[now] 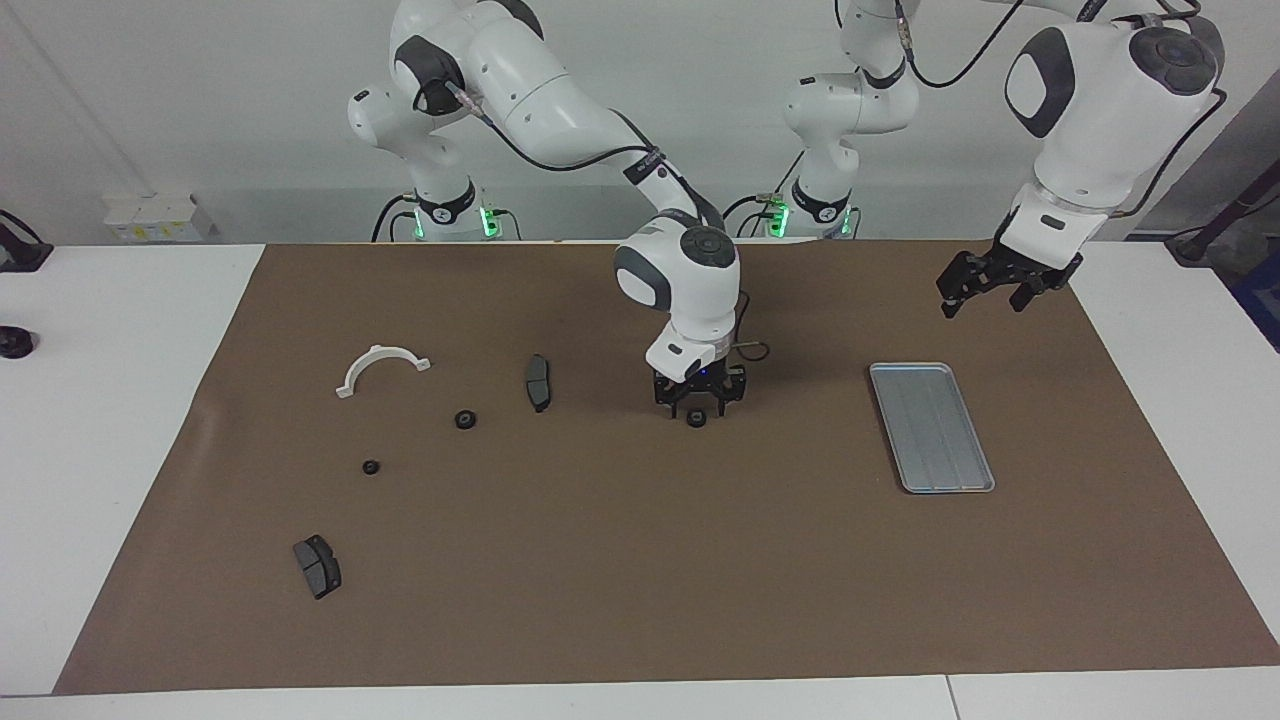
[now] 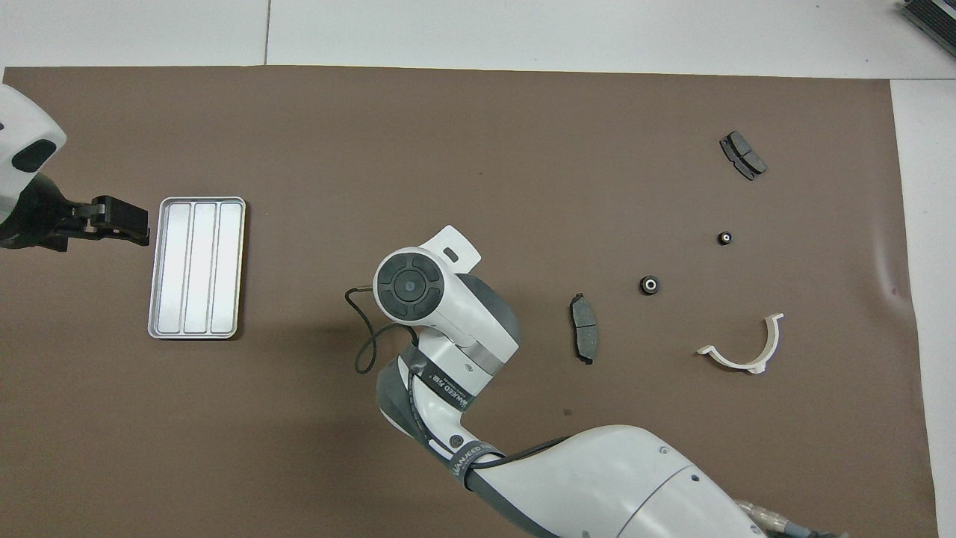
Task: Place bearing gear from tray to pile
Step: 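Grasp the last black gear at the center with the right gripper, then carry the gear beside the other gears and open the right gripper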
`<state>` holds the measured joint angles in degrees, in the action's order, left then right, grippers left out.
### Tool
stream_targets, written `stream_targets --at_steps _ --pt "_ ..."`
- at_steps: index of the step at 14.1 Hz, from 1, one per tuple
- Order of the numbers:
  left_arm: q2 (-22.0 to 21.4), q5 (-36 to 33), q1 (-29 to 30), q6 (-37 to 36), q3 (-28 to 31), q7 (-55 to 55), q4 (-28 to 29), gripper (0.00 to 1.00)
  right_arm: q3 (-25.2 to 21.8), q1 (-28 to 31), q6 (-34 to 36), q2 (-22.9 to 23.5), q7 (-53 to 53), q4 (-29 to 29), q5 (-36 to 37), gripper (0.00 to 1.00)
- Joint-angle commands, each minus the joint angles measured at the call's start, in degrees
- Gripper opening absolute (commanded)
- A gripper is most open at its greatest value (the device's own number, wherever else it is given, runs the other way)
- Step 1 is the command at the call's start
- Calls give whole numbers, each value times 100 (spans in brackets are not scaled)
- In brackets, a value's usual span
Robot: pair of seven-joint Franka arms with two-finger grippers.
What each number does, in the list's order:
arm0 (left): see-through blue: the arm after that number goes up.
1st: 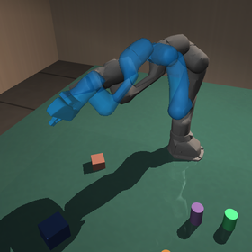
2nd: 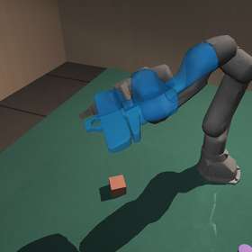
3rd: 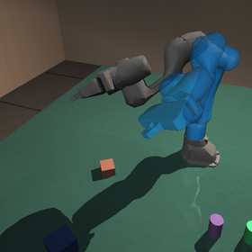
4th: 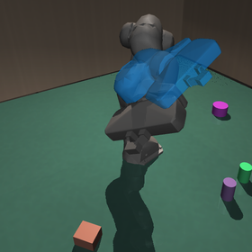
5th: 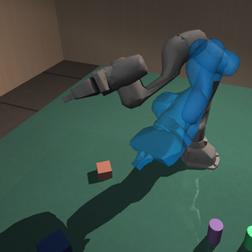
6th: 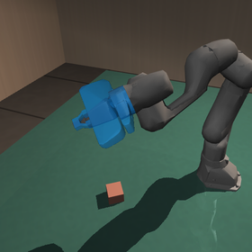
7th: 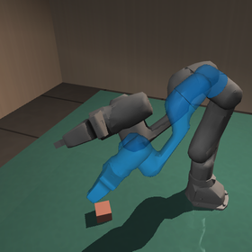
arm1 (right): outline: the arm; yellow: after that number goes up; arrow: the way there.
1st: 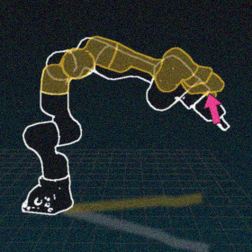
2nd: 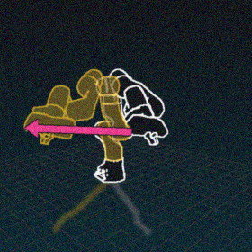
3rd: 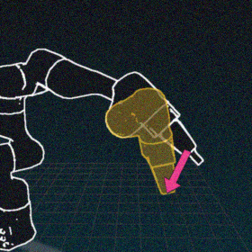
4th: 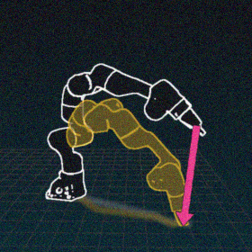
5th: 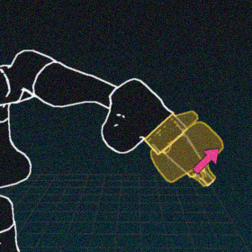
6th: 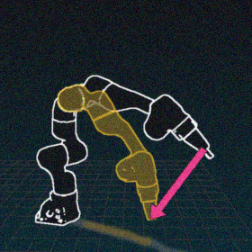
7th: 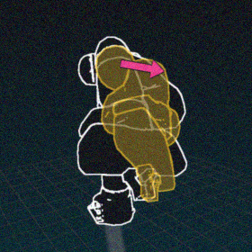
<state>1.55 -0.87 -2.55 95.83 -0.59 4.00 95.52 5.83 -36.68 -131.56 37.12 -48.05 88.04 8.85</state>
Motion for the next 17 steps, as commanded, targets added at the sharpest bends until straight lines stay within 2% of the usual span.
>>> stream_targets --at_steps 1,4,7,10,13,17 --pt "-190 -98 53 59 -29 13 204 100 -21 -23 -116 -47 -214 99 169 63" --pt "-190 -98 62 59 -29 21 204 100 -30 -14 -142 -47 -284 99 354 42" --pt "-190 -98 53 59 -38 22 204 100 -30 -23 -107 -55 -328 82 398 0" --pt "-190 -98 53 59 -29 22 204 100 -38 134 -72 -248 -320 134 591 0" --pt "-190 -98 53 59 -29 22 204 100 -30 704 -133 -546 -145 352 591 0" --pt "-190 -98 53 59 -29 22 204 100 14 1811 -142 -1206 1398 1056 469 0"
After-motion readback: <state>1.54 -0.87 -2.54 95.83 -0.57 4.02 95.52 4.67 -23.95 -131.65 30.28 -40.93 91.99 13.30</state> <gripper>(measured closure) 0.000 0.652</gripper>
